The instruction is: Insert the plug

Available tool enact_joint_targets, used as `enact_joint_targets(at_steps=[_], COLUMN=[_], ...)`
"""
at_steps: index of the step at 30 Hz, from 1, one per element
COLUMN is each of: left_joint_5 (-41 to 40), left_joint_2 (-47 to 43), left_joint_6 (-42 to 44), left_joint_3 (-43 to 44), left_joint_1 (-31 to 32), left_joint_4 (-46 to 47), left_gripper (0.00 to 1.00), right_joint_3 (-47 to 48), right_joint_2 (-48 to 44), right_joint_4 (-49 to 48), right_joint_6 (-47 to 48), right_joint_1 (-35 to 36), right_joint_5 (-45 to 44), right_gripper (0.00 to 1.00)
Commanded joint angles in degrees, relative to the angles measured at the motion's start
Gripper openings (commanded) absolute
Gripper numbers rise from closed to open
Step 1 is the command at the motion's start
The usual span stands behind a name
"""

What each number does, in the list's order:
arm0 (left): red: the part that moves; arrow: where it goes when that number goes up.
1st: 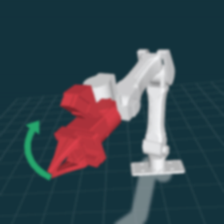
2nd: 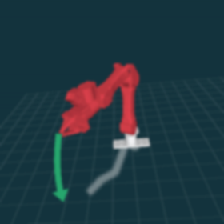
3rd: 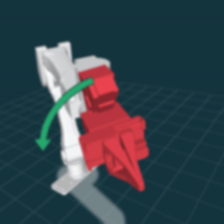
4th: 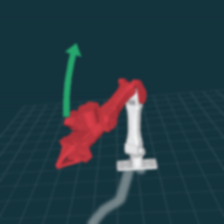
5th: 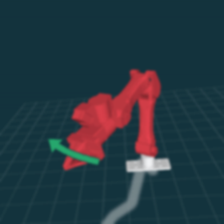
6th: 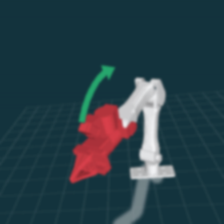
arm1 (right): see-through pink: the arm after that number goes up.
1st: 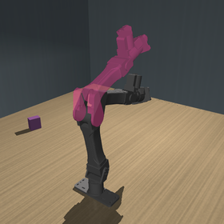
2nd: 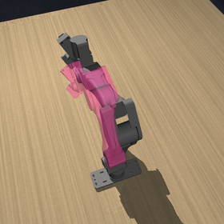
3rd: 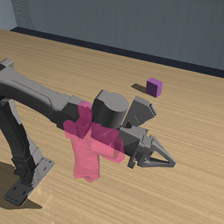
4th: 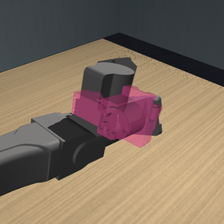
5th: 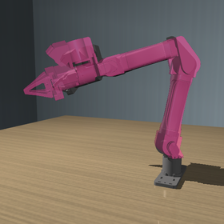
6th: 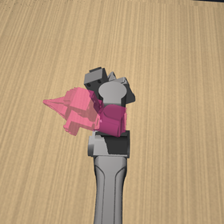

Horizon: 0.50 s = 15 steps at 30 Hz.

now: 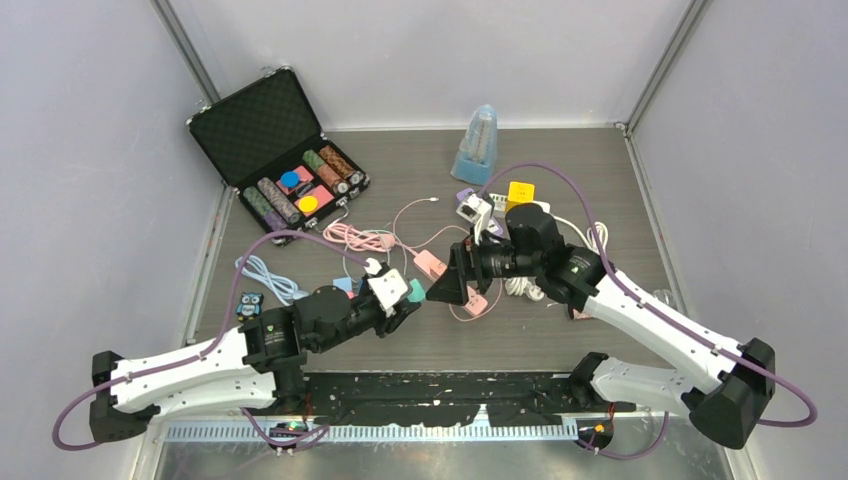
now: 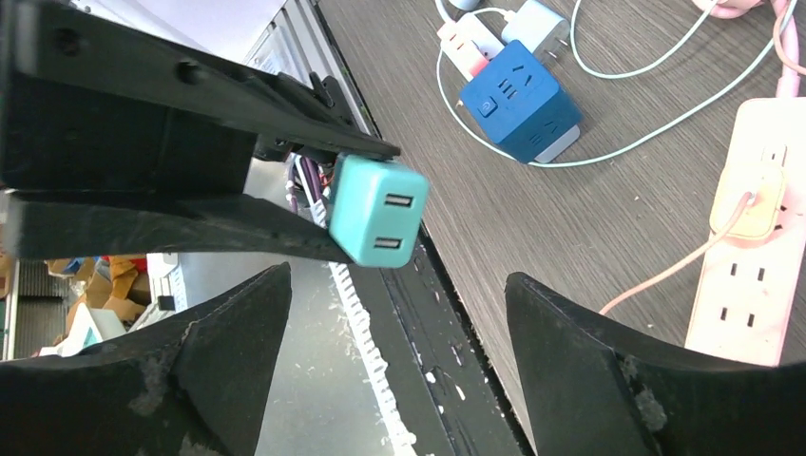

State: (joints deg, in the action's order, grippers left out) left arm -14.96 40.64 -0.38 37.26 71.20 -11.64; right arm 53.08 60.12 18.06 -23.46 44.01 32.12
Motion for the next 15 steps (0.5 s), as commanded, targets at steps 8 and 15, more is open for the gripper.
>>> enact_joint_targets(at_steps=[8, 15], left_joint_5=[7.27, 9.85], left_joint_2=[-1.13, -2.35], left_joint_6=[7.06, 8.54], left_joint_3=[2.86, 1.61], left_joint_1=[0.28, 0.28], left_joint_4=[0.84, 3.68], left_gripper=[0.00, 0.00], right_joint_3=[2.37, 0.67], right_joint_2=[4.99, 6.54], right_joint_4=[-5.76, -9.82], right_joint_6=[-3.87, -7.62], right_joint_1=[2.63, 2.66], right_joint_5=[1.04, 3.62], right_gripper=[0.73, 0.62])
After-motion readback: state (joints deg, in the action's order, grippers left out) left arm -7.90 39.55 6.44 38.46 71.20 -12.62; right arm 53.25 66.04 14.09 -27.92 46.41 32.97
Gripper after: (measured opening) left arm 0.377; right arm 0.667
